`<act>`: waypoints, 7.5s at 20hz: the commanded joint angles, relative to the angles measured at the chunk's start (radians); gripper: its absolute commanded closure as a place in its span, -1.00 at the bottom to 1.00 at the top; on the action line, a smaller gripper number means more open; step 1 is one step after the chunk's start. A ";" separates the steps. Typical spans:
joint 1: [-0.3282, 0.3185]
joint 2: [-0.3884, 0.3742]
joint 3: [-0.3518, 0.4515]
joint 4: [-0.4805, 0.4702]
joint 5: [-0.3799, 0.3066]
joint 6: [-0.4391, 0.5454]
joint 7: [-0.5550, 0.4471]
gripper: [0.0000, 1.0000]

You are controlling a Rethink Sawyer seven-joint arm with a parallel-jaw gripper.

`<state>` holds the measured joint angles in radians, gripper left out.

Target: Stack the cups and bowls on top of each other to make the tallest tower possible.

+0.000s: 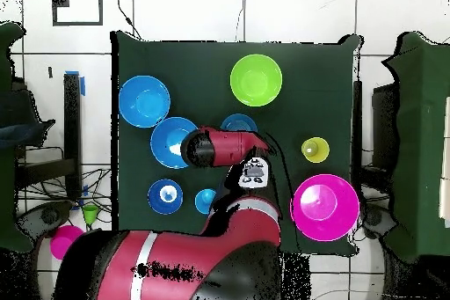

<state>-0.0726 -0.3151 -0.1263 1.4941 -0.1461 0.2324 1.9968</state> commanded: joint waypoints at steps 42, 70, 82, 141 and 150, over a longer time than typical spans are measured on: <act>0.022 -0.088 0.084 0.284 0.126 0.011 0.138 -1.00; 0.160 -0.240 -0.020 0.426 0.236 0.065 0.259 -1.00; 0.204 -0.308 -0.045 0.528 0.261 0.010 0.281 -1.00; 0.110 -0.201 0.049 0.436 0.253 -0.146 0.193 1.00; 0.108 -0.227 0.046 0.351 0.240 -0.087 0.150 1.00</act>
<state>0.0421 -0.5225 -0.1865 1.9867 0.1097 0.0216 2.1159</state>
